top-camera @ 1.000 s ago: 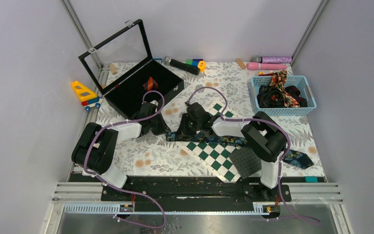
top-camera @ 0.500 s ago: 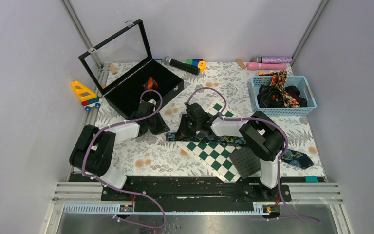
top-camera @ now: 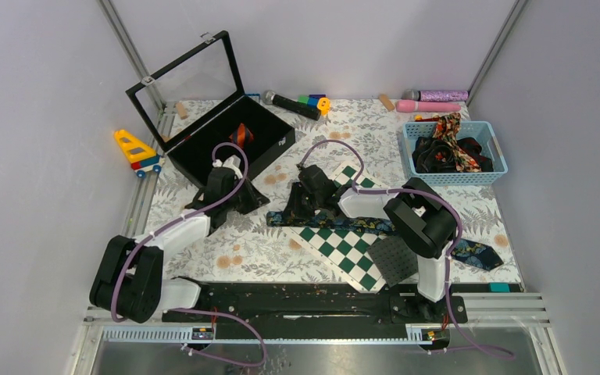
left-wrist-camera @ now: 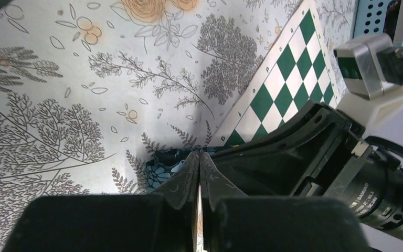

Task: Roll the ties
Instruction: Roll the tie at the center of the board.

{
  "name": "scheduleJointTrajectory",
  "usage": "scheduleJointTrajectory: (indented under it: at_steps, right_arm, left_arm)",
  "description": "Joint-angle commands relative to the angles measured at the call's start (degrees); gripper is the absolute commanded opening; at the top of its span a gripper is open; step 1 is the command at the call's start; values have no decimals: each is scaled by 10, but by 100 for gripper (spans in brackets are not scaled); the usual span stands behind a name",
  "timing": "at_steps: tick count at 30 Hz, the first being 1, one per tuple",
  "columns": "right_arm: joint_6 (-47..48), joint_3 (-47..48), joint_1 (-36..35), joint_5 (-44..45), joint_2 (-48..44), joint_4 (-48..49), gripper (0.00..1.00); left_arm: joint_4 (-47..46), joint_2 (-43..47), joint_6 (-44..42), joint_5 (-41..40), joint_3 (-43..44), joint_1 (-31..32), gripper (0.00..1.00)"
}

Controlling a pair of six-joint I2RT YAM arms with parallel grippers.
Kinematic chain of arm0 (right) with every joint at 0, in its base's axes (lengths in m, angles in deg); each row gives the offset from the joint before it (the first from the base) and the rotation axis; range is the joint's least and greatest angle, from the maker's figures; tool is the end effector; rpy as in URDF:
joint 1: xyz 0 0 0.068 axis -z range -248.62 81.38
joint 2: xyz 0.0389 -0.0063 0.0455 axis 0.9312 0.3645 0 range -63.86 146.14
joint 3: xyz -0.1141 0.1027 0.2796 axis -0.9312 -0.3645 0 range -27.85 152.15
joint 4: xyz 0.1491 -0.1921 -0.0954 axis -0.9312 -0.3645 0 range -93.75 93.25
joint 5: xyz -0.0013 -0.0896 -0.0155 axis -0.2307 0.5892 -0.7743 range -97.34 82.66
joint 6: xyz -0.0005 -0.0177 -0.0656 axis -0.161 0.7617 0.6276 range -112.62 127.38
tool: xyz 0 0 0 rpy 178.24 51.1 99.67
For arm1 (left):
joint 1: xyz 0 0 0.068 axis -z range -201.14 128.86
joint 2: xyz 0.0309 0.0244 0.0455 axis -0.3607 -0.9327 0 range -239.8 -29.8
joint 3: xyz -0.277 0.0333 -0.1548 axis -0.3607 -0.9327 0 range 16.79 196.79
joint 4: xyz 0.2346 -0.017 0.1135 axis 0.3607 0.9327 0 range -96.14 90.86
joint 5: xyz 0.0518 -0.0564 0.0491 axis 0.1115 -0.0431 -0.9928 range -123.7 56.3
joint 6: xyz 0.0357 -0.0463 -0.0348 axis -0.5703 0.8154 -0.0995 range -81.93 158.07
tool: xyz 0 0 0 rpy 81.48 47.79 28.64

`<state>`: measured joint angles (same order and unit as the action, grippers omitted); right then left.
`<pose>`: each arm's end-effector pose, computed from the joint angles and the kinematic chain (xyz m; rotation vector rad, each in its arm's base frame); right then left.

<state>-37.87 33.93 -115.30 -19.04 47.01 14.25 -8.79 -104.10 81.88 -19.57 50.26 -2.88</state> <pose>0.2916 0.3255 0.1802 -0.1529 2.4505 1.0327 0.2427 -0.0942 0.2203 -0.3820 2.3257 -0.8389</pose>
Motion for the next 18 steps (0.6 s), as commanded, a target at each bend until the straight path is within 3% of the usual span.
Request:
scheduleJointTrajectory:
  at_steps: [1, 18]
  right_arm:
    - [-1, 8, 5, 16, 10, -1, 17]
    - [-2, 7, 5, 16, 11, -1, 18]
  left_arm:
    - [-59, 17, 4, 33, -32, 7, 0]
    - [-125, -20, 18, 41, -95, 8, 0]
